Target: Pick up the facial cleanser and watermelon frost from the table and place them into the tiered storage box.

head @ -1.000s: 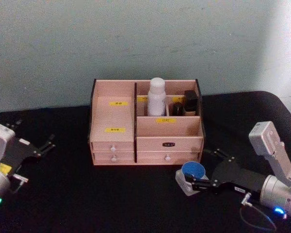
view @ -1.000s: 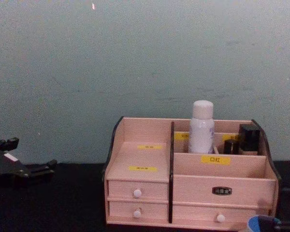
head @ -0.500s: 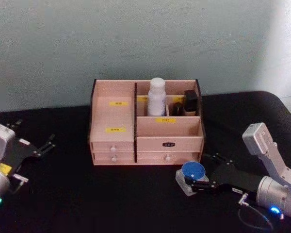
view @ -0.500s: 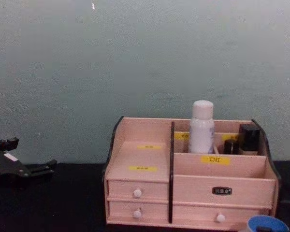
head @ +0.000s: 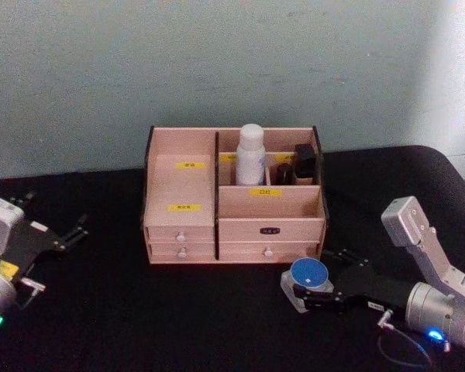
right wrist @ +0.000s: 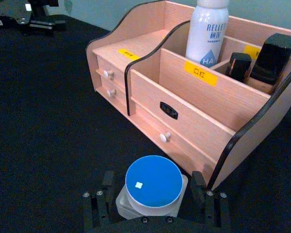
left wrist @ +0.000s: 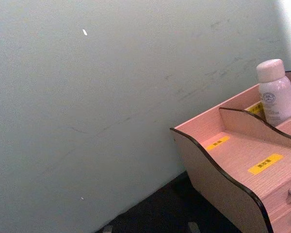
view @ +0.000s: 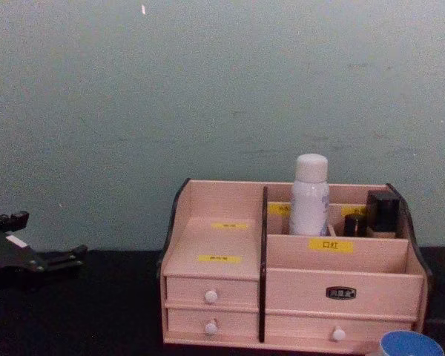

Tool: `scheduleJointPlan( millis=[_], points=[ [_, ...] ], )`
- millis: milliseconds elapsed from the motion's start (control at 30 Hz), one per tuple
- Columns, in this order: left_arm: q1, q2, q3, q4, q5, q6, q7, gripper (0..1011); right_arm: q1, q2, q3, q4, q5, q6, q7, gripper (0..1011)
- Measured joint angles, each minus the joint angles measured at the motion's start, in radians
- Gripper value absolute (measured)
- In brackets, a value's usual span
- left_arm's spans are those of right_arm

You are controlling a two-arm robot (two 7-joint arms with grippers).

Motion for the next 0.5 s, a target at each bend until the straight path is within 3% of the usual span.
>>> scheduleJointPlan(
  millis=[500],
  points=[
    [0.0, 0.0, 0.0, 0.0, 0.0, 0.0, 0.0, 1001, 0.011, -0.006, -0.014, 0.015, 0.007, 0.016, -0.008, 1000]
  ],
)
